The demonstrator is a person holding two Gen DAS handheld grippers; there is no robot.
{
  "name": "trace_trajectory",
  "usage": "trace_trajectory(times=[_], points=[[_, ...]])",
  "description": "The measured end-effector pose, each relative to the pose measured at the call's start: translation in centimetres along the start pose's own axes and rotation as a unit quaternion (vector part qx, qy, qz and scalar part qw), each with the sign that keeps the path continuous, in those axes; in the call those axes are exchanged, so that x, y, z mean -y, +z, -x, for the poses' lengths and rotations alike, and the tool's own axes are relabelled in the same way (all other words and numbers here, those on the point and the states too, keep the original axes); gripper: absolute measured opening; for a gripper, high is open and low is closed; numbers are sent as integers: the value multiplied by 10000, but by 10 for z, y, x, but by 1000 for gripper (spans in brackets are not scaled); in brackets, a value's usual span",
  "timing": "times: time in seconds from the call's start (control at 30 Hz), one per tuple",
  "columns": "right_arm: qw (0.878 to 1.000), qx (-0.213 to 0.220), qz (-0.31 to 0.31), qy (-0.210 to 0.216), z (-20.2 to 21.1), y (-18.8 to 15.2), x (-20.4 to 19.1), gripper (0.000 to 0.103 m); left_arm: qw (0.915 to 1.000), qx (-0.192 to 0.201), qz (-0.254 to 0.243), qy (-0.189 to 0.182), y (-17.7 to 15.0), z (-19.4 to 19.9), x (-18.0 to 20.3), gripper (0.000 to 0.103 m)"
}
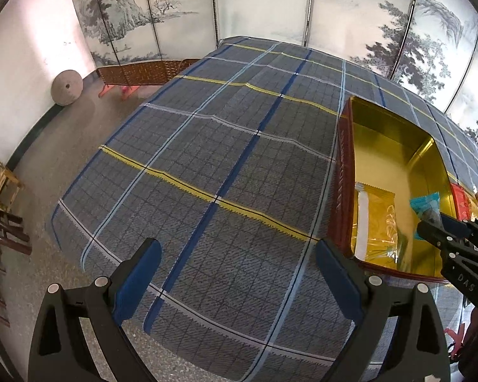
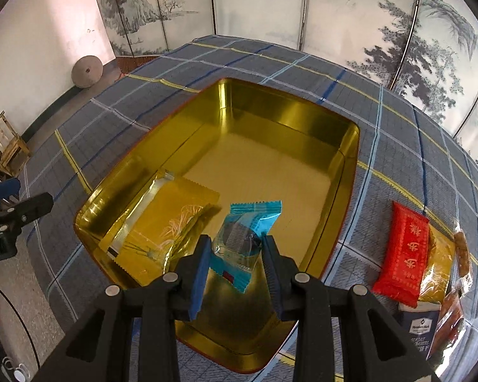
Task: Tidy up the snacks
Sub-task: 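Carry the teal candy over the gold tin and release it from the right tool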
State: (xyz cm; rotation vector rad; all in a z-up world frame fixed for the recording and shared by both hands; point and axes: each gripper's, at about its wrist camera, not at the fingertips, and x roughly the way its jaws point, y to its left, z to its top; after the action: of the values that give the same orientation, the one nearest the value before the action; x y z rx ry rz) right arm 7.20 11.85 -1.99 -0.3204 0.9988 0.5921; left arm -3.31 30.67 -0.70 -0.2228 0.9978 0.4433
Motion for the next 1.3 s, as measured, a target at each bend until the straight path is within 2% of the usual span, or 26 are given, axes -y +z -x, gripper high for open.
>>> trace_trajectory(times=[0.3, 0.37, 0.43, 0.7, 0.83, 1.0, 1.13, 1.3], points=[[10000, -17, -8, 30, -2, -2, -4, 34, 10000, -43, -6, -53, -4, 0, 4, 96], [10000, -17, -34, 38, -2, -2, -2, 39, 10000, -55, -20, -65, -4, 0, 7, 96], [9999, 8, -94, 53, 0, -2, 0, 48, 9999, -60, -35, -78, -4, 0, 10, 96], [9985, 257, -476, 106, 34, -9, 29, 49, 9996, 12, -143, -224, -4, 10, 31, 96], [9954, 382, -868, -106, 62, -26, 68, 49, 9989, 74, -282, -373, -4, 17, 51, 96], [9865, 349, -1427, -717, 91, -59, 126, 49, 9967, 147, -506, -614, -5, 26, 80, 96], [9713, 144, -2050, -1197, 103, -95, 175, 49, 9938, 225, -722, -815, -6, 34, 104, 96], [9540, -157, -2677, -1344, 97, -131, 215, 49, 9915, 240, -889, -923, -6, 38, 123, 96]])
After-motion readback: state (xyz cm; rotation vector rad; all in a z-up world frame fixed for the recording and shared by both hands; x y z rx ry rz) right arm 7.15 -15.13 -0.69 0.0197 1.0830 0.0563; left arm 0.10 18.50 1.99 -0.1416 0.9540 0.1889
